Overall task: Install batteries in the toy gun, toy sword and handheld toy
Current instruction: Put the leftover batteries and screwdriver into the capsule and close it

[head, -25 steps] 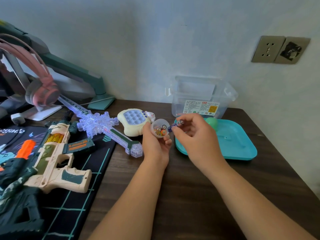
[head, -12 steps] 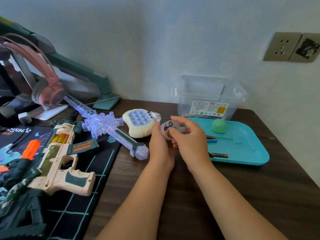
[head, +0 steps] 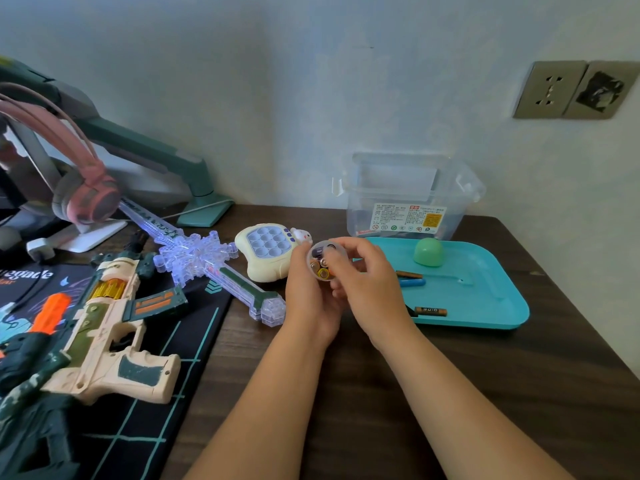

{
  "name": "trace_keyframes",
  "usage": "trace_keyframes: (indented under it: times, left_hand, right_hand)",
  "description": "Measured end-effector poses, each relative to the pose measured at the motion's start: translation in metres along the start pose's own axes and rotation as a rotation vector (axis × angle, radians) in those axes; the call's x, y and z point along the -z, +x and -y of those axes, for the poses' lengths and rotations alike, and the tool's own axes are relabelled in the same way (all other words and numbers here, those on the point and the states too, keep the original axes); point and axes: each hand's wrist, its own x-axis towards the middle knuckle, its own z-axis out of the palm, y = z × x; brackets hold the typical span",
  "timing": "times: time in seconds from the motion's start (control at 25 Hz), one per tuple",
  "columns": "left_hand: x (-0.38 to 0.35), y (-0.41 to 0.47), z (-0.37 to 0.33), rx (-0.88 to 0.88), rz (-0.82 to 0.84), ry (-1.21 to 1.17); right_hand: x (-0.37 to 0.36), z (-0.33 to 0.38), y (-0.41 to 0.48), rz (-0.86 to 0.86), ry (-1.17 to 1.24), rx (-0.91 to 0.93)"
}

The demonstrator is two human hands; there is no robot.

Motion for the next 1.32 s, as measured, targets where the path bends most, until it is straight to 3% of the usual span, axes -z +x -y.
trace_keyframes:
  times: [0.24, 0.4, 0.48, 0.56, 0.68, 0.76, 0.88, 1.04, 1.24, 1.32]
  left_hand:
    - [-0.003, -0.006, 0.000, 0.030, -0.028, 0.021]
    - [-0.003, -0.006, 0.000, -0.008, -0.058, 0.019]
    - [-0.005, -0.005, -0.004, 0.004, -0.112, -0.018]
    - [-0.006, -0.006, -0.005, 0.050, -0.154, -0.038]
    - [-0.011, -0.009, -0.003, 0.091, -0.143, -0.028]
    - [-0.014, -0.012, -0.001, 0.115, -0.122, -0.023]
    - [-0.015, -0.013, 0.001, 0.131, -0.115, -0.013]
    - [-0.013, -0.014, -0.001, 0.128, -0.127, -0.017]
    - [-0.013, -0.014, 0.002, 0.135, -0.109, -0.007]
    - [-0.014, -0.014, 0.004, 0.149, -0.098, 0.004]
  right_hand:
    - [-0.003, -0.001, 0.005, -0.081, -0.044, -0.026]
    - [0.006, 0.008, 0.004, 0.009, 0.025, -0.113]
    - [0.034, 0.010, 0.011, -0.078, -0.169, -0.061]
    - [0.071, 0.009, 0.022, -0.148, -0.577, -0.029]
    - [0.104, -0.005, 0.037, 0.007, -0.951, -0.170]
    - [0.102, -0.015, 0.040, 0.156, -1.112, -0.155]
    - [0.097, -0.021, 0.046, 0.236, -1.205, -0.085]
    - [0.096, -0.009, 0.053, 0.428, -1.376, -0.168]
    - [0.096, -0.003, 0.056, 0.545, -1.350, -0.201]
    - [0.106, 0.005, 0.052, 0.485, -1.117, -0.253]
